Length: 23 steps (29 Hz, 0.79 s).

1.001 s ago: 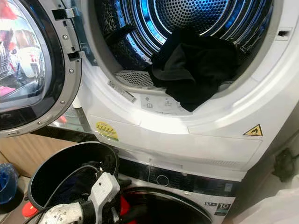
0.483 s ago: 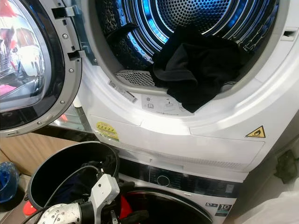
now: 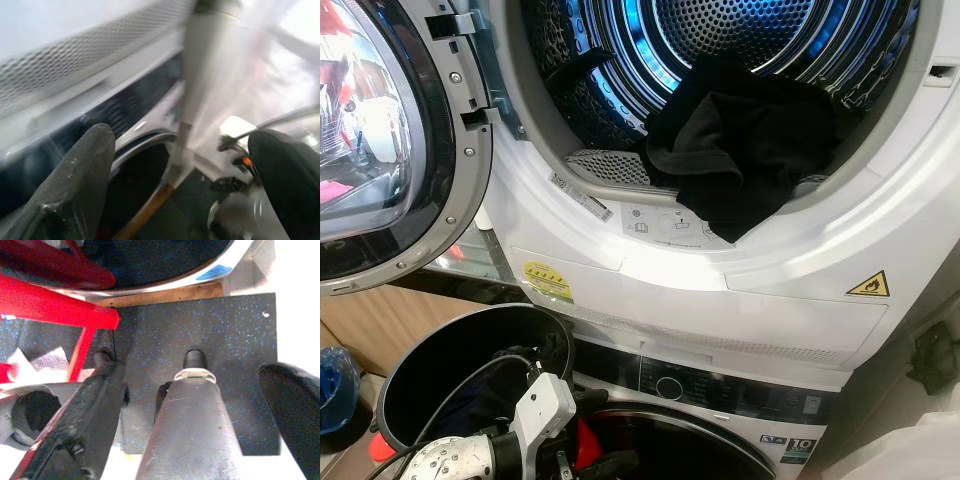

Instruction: Clothes washing

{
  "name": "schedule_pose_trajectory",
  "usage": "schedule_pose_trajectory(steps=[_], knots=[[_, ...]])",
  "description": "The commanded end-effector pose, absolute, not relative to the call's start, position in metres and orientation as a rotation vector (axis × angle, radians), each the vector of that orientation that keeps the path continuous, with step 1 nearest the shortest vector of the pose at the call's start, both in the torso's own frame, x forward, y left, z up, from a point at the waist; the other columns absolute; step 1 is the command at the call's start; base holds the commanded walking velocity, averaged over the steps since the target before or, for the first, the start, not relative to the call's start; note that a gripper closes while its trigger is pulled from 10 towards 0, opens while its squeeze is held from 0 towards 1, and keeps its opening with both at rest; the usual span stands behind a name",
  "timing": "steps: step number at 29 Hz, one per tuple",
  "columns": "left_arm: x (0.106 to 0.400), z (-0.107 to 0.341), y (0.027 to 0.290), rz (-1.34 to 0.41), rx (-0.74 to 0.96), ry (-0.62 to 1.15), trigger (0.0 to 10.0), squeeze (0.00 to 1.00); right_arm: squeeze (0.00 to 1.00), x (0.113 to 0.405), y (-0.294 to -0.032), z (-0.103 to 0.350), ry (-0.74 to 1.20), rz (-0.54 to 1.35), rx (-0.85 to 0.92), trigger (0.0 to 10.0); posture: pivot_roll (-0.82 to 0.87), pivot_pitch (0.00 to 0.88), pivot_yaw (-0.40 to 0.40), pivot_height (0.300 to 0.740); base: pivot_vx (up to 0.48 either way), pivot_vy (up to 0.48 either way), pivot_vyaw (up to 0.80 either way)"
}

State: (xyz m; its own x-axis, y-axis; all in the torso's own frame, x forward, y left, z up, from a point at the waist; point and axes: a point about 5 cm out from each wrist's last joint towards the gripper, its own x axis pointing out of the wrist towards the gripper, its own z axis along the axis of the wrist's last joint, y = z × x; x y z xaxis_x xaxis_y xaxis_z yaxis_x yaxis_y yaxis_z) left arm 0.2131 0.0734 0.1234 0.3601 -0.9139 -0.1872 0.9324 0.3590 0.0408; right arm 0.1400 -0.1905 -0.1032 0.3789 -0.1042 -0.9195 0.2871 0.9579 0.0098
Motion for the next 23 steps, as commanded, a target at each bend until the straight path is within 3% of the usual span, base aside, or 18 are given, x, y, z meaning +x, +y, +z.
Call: schedule_pose_trajectory(steps=[1, 15, 23], knots=[[0.220, 0.164, 0.054, -1.322, 0.251, -0.097, 10.0, 0.00, 0.00, 0.140, -0.184, -0.104, 1.166, -0.204, 0.177, 10.0, 0.08, 0.000, 0.051, 0.740, 0.000, 0.000, 0.00], [0.209, 0.159, 0.050, -1.438, 0.245, -0.073, 10.0, 0.00, 0.00, 0.144, -0.182, -0.103, 1.156, -0.179, 0.169, 10.0, 0.08, 0.000, 0.048, 0.740, 0.000, 0.000, 0.00], [0.265, 0.219, 0.051, -1.285, 0.376, -0.403, 10.0, 0.00, 0.00, 0.143, -0.185, -0.103, 1.152, -0.197, 0.170, 10.0, 0.06, 0.000, 0.050, 0.740, 0.000, 0.000, 0.00]])
